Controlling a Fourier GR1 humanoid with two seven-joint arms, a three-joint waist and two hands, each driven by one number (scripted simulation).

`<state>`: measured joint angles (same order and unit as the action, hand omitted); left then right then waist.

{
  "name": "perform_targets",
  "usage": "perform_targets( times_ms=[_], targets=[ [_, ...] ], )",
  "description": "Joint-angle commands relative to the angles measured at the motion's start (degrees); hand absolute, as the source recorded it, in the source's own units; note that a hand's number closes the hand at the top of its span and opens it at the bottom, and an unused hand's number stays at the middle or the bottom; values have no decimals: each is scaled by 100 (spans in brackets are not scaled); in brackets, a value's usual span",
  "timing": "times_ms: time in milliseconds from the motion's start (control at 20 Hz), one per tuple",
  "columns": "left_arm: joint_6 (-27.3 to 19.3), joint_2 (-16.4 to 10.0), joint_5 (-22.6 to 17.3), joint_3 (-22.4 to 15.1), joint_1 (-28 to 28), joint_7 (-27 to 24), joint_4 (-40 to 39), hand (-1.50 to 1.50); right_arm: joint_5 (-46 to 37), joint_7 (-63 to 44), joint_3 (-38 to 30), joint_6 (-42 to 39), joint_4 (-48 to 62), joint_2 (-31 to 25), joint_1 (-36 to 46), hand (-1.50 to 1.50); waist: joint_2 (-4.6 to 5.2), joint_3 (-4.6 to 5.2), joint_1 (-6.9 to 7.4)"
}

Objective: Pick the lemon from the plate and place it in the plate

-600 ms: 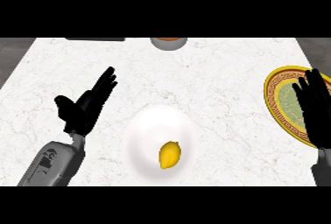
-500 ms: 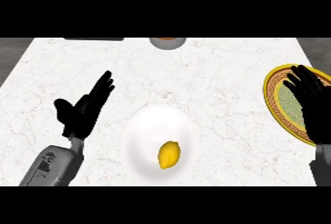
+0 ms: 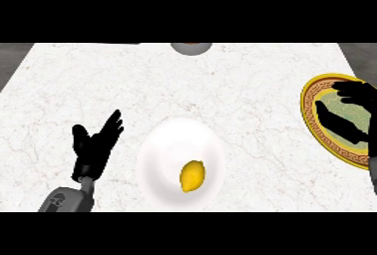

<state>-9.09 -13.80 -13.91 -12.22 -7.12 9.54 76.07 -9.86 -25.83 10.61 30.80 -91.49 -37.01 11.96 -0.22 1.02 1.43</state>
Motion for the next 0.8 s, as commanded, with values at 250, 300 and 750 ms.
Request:
perform_targets(
  times_ms=[250, 300, 750],
  targets=[
    [-55, 26, -102, 30, 636, 53, 280, 0, -3197, -3013, 1627, 499, -1474, 715, 120, -150, -72, -60, -144],
    [71, -144, -186, 110, 809, 52, 493, 0, -3410, -3369, 1628, 71, -1577, 611, 243, -150, -69, -66, -111],
    [114, 49, -76, -85, 717, -45, 371, 0, -2643, -5314, 2655, -2831, -1613, 1316, 951, -150, -19, -57, 13]
  ],
)
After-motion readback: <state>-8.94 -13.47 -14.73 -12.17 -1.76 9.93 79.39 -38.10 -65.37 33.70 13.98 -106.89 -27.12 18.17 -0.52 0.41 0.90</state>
